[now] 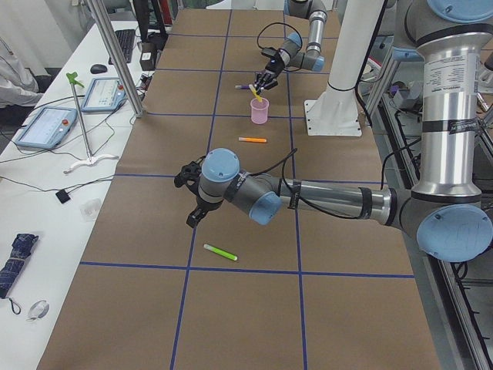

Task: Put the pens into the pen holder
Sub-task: 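Lower the yellow highlighter into the cup and open the right gripper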

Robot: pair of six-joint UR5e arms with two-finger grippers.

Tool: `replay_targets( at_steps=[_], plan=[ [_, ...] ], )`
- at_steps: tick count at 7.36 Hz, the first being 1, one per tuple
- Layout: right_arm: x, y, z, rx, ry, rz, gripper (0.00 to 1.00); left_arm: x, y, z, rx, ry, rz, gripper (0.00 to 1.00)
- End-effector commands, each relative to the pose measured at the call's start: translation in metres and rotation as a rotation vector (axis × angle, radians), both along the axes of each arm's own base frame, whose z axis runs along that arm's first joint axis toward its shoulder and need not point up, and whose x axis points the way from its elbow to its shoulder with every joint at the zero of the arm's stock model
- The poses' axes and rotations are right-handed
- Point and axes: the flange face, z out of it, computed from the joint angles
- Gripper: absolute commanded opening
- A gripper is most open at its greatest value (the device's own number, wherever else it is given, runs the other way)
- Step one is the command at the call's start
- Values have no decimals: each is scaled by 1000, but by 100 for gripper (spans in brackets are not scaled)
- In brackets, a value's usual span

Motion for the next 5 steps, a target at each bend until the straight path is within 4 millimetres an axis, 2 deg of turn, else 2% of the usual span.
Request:
replay_targets(
  at_steps=[1,2,3,4,5],
  plan=[
    [-9,-3,0,4,13,18,42,0,0,0,-2,1,1,100],
    [-8,-1,-2,0,-6,12,77,0,0,0,0,1,1,100],
    [-7,1,-4,-37,-38,-9,98,0,0,0,-2,1,1,100],
    [-9,2,-5,-62,-41,-40,99,0,0,1,-2,0,0,100],
    [-1,0,-20,-115,-28,-50,99,0,0,5,-9,-1,0,100]
  ],
)
